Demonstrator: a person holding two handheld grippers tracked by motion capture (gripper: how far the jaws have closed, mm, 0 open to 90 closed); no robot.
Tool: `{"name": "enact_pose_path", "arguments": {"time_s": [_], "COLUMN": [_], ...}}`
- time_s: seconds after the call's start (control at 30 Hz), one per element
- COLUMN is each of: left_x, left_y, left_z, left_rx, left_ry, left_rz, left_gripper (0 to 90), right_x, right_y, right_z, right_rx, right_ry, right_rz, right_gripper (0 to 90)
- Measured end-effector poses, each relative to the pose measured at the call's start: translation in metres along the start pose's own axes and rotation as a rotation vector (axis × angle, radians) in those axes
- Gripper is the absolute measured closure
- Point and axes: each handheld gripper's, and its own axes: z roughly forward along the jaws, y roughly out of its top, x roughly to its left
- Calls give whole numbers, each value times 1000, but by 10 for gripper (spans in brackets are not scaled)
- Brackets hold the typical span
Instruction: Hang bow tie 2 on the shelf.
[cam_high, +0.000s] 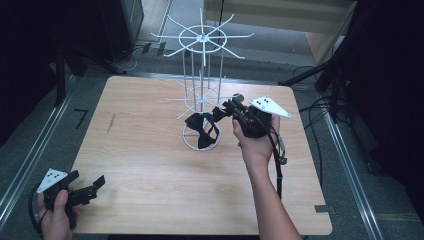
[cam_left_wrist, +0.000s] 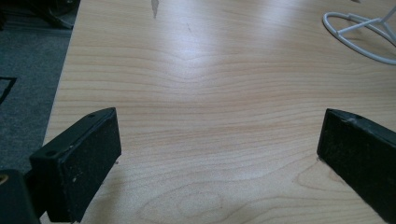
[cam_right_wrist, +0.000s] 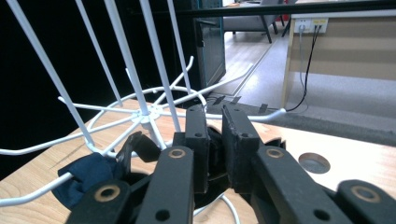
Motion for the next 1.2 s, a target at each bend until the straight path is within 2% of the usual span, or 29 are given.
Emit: {"name": "enact_pose_path", "arguments": {"time_s": [0.17,0.27,0.57,0.8,1.0,1.2], "left_x": [0,0,0,0,0,-1], "left_y": [0,0,0,0,0,0], "left_z": [0,0,0,0,0,0], "left_rx": [-1,1,1,2,3,0], "left_ry": [-1,1,3,5,5,8], "left_rz": [-1,0,1,3,0,3], "left_gripper": [0,0,0,0,0,0], "right_x": [-9,-14,-27,-35,-41,-49], "right_y": [-5,-7,-22,-35,-48,-61], "right_z": [-1,-3,-13,-20,-28,-36], "right_rx": [3,6,22,24,28,34], "right_ry": [-15,-16,-20,-49,-33,-48], "right_rz": [50,72,76,52,38,44], "right_gripper": [693,676,604,454,295,143]}}
